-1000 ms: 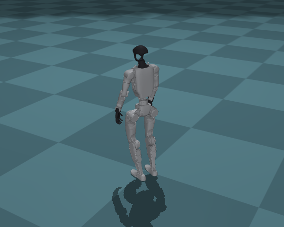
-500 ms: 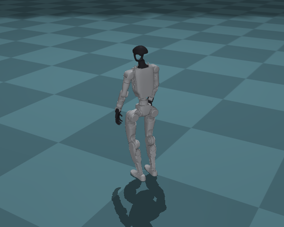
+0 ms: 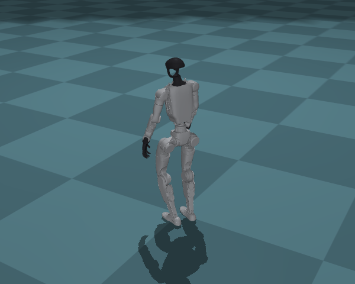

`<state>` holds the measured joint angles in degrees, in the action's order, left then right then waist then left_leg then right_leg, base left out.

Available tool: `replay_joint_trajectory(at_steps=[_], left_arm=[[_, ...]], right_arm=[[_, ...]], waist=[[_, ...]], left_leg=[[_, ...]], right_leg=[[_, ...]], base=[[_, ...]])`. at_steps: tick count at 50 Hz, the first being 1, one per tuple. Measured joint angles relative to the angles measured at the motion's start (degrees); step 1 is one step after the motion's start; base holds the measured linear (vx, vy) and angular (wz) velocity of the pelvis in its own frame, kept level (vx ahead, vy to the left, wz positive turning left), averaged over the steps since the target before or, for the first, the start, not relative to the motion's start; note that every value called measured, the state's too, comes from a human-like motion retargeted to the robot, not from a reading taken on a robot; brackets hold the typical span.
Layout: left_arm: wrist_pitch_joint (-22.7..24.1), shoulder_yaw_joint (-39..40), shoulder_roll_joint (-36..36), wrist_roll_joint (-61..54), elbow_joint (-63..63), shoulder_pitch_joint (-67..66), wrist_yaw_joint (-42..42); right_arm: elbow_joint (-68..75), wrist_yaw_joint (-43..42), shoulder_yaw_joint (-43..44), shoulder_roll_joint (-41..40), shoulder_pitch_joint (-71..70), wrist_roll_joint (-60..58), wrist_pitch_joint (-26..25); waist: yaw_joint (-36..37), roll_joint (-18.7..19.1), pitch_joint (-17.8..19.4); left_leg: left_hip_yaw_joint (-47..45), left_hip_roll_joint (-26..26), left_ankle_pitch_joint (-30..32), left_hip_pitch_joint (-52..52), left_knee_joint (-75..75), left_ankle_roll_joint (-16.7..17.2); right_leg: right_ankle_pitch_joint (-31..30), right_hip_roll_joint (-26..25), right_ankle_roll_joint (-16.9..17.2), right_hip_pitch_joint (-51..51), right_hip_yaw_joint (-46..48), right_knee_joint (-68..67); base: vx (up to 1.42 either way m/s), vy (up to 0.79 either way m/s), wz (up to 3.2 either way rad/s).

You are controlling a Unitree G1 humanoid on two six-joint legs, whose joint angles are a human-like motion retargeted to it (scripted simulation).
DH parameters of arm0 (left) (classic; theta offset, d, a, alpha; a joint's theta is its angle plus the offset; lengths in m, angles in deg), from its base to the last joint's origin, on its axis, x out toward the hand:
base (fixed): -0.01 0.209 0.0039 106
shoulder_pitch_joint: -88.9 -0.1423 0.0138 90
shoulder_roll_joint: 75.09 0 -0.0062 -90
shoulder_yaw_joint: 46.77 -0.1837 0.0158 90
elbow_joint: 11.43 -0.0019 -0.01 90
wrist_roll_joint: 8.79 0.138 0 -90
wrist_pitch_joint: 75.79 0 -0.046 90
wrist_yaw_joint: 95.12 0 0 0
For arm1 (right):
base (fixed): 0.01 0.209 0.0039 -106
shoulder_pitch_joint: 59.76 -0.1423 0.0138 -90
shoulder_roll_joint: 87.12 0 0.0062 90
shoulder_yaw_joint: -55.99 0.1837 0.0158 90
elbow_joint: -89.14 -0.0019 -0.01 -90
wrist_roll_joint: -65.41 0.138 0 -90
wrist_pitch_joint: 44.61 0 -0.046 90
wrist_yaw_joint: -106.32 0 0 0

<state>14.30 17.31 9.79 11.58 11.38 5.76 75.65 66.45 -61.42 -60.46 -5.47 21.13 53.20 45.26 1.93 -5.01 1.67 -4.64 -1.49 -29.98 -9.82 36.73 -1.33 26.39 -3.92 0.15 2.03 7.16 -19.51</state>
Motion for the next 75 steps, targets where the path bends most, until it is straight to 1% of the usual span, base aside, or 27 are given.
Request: replay_joint_trajectory(at_steps=[5,8,13,15,20,22,25,30,36,42,50,58,63,70,73,75], left_arm=[[-0.1,1.1,-1.0,-0.7,0.7,0.2,1.0],[-0.1,1.9,-1.5,-1.4,1.3,0.4,1.5],[-0.1,3.1,-1.9,-2.7,1.9,0.7,1.9],[-0.1,3.5,-2.3,-3.5,2.0,1.5,1.8],[0.0,4.2,-1.8,-4.8,1.8,0.7,2.1],[0.0,4.4,-1.6,-5.2,1.5,0.9,2.0],[0.0,4.6,-1.0,-5.6,1.3,-0.2,2.1],[-0.1,5.0,0.2,-6.1,0.7,-1.7,2.1],[-0.3,5.4,2.6,-6.9,0.0,-3.9,1.6],[-0.4,6.0,3.0,-8.3,-0.3,-3.8,2.0],[-0.3,6.6,3.0,-10.5,0.3,-3.1,2.8],[0.0,6.9,2.9,-12.8,1.2,-2.3,3.7],[0.3,7.2,2.9,-14.4,1.4,-2.3,4.2],[0.8,7.3,3.4,-16.9,0.8,-3.0,4.9],[1.0,7.2,3.7,-17.8,0.5,-3.5,5.1],[1.0,7.0,3.7,-18.2,0.1,-3.5,5.0]], right_arm=[[-0.1,-0.1,0.0,-0.4,0.0,-0.8,-0.2],[0.0,-0.1,0.1,-0.4,-0.1,-1.2,-0.4],[0.4,-0.5,0.4,-0.1,-0.2,-1.2,-0.7],[0.7,-0.6,0.9,0.5,-1.0,-0.9,-0.7],[1.0,-1.7,1.5,2.7,-1.6,-0.3,-0.5],[0.9,-2.0,1.9,3.4,-2.4,0.0,-0.4],[0.5,-2.6,1.9,3.7,-2.2,0.3,-0.2],[-0.5,-3.2,2.4,3.9,-2.4,1.0,0.0],[-1.5,-3.9,2.8,3.6,-2.5,2.1,0.1],[-2.2,-4.5,3.0,3.2,-2.4,3.0,0.0],[-2.8,-4.8,2.9,2.6,-2.7,3.9,0.0],[-2.9,-4.9,2.3,2.5,-3.3,4.1,0.0],[-2.5,-5.0,2.0,2.8,-3.8,4.2,0.0],[-1.3,-5.5,2.5,3.6,-4.1,4.7,0.1],[-0.9,-5.7,2.9,4.2,-4.0,5.1,0.3],[-0.7,-5.6,3.2,4.8,-4.2,5.6,0.3]], waist=[[1.5,1.0,0.7],[2.5,1.2,1.0],[4.4,1.3,1.1],[4.8,0.0,0.6],[5.6,-0.2,0.2],[5.5,-1.3,-0.3],[5.6,-0.8,-0.6],[5.1,-1.2,-1.6],[4.5,-1.9,-2.6],[4.3,-2.2,-3.2],[4.3,-2.7,-3.6],[4.4,-3.1,-3.6],[4.5,-3.3,-3.6],[3.8,-4.4,-4.0],[3.0,-5.3,-4.3],[2.4,-6.4,-4.2]], left_leg=[[-1.1,-3.9,-0.4,-5.7,12.1,0.5],[-2.4,-6.5,-4.4,-9.6,18.2,-2.0],[-2.7,-7.6,-5.3,-15.3,22.0,-2.8],[-3.3,-6.1,-4.4,-17.4,19.4,-3.0],[-3.5,-4.4,-2.6,-20.6,12.4,-2.0],[-4.0,-2.2,-0.3,-21.0,6.5,-1.7],[-3.4,-1.4,0.8,-22.4,3.1,-0.7],[-3.3,0.9,4.1,-22.7,-4.1,0.0],[-3.5,2.9,7.3,-21.4,-8.6,0.1],[-3.4,4.1,8.5,-20.3,-9.4,-0.2],[-2.9,5.3,6.9,-19.8,-7.5,-1.5],[-1.6,6.5,3.1,-20.0,-3.5,-3.5],[-1.0,7.5,0.0,-19.9,-0.5,-5.4],[-1.7,10.3,-3.8,-18.2,2.4,-9.1],[-2.3,12.2,-4.5,-16.6,1.9,-10.5],[-2.7,14.3,-3.9,-14.3,-1.2,-11.4]], right_leg=[[0.2,-2.3,-0.7,-0.1,0.3,-0.1],[0.4,-2.9,-1.0,0.1,0.6,-0.2],[0.8,-3.5,-1.3,0.6,0.5,-0.4],[0.2,-2.3,-1.1,0.8,0.5,1.4],[1.4,-1.5,-1.1,1.3,0.6,0.0],[1.5,0.0,-0.9,1.7,0.6,0.4],[2.7,0.1,-1.0,2.2,0.6,-1.8],[4.3,1.4,-1.2,3.3,0.2,-3.9],[6.3,2.8,-1.3,3.9,-0.9,-6.3],[8.2,3.7,-1.4,3.8,-2.4,-8.3],[10.2,4.5,-1.3,3.2,-4.6,-10.5],[11.9,5.0,-0.6,2.2,-7.2,-13.0],[12.4,5.5,0.3,1.4,-9.1,-15.1],[11.2,7.4,2.8,1.3,-12.9,-21.7],[9.2,9.2,4.6,2.5,-13.8,-27.1],[6.3,10.9,6.2,3.8,-14.7,-31.7]], base=[[-0.01,-0.07,-0.01],[0.00,-0.06,0.05],[0.01,-0.02,-0.01],[0.06,-0.03,0.13],[0.06,-0.01,0.08],[0.07,0.01,0.08],[0.06,0.03,-0.03],[0.09,0.04,-0.03],[0.11,0.04,-0.09],[0.13,0.04,-0.15],[0.14,0.04,-0.18],[0.17,0.04,-0.22],[0.21,0.05,-0.22],[0.25,0.08,-0.16],[0.27,0.10,-0.14],[0.28,0.11,-0.11]])
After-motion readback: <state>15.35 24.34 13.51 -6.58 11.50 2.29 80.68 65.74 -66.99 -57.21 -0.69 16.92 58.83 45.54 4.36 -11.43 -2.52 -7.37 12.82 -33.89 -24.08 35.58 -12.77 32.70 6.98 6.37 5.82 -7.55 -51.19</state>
